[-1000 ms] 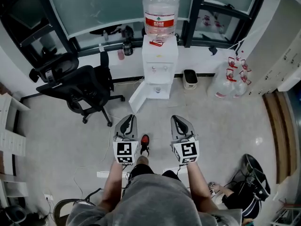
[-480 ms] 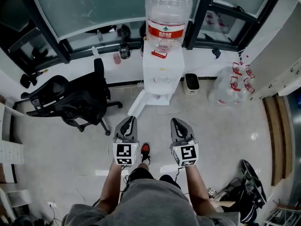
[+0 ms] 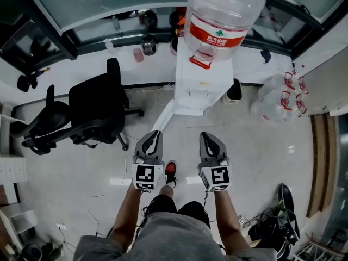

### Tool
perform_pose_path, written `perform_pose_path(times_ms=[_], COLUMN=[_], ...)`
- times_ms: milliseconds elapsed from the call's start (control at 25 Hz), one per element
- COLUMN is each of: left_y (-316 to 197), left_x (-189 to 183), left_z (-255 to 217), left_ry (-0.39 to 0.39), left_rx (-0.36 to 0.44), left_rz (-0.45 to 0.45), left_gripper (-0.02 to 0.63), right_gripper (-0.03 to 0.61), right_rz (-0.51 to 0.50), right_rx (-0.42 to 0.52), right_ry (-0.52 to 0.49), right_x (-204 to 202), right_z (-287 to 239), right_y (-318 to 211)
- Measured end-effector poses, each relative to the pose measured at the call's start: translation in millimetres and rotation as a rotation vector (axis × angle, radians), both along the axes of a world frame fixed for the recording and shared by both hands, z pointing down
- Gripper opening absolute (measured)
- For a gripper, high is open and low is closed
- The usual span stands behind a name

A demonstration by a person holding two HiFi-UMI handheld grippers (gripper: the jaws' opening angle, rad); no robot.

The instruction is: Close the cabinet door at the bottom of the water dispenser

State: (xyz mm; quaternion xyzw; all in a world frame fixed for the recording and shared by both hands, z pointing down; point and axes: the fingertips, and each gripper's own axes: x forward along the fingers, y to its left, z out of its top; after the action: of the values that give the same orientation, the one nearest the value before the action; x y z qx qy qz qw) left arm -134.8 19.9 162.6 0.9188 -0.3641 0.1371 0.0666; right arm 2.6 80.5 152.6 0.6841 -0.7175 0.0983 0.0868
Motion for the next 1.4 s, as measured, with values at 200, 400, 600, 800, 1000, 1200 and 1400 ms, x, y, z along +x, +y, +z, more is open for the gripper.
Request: perform_pose_path(times_ms=[200,400,600,800,1000,1200,1400], left_y=[-39.4,-63.1,-75.2,-86.8,-88.9,-84.6,-75.2], left_x=[-2.8,-9.3,-18.6,-26.4,-35.9,-37.1,-39.7], left_z=[40.0,82.8,129.3,191.6,254.4,318.8,385.5], left_ry=[-0.015,-0.030,-0.045,-0.074,-0.090,-0.113,-0.136], left_rx=[-0.036,-0.075,-0.112,-0.146,-0.181,-0.205,-0.234], left_rz=[-0.016,-0.051,-0.093,-0.140,-0.205,-0.241,-0.264], left_gripper=[0.040,0.040,0.040,0.040,0.040,0.040,0.040], right_gripper=[0.012,0.012,0.012,0.012,0.012,0.012,0.012], right_rz=[0.009,-0.011,-0.053,-0.096,-0.161,-0.219,-0.280], right_rx=[-0.035,-0.079,-0.120,-0.153,-0.198,-0.218,-0.242], right_ry=[-0.031,-0.045,-0.050,-0.068,-0.081,-0.087,-0.085], right_x=[2.5,5.0,-0.6,-7.7,-15.5,-21.0,-30.0], right_z=[38.9,85.0,133.8,194.7,262.1,321.4,386.8], right_y=[-42.8,-71.6,-94.7,-114.2,-122.1,-128.8,-128.5])
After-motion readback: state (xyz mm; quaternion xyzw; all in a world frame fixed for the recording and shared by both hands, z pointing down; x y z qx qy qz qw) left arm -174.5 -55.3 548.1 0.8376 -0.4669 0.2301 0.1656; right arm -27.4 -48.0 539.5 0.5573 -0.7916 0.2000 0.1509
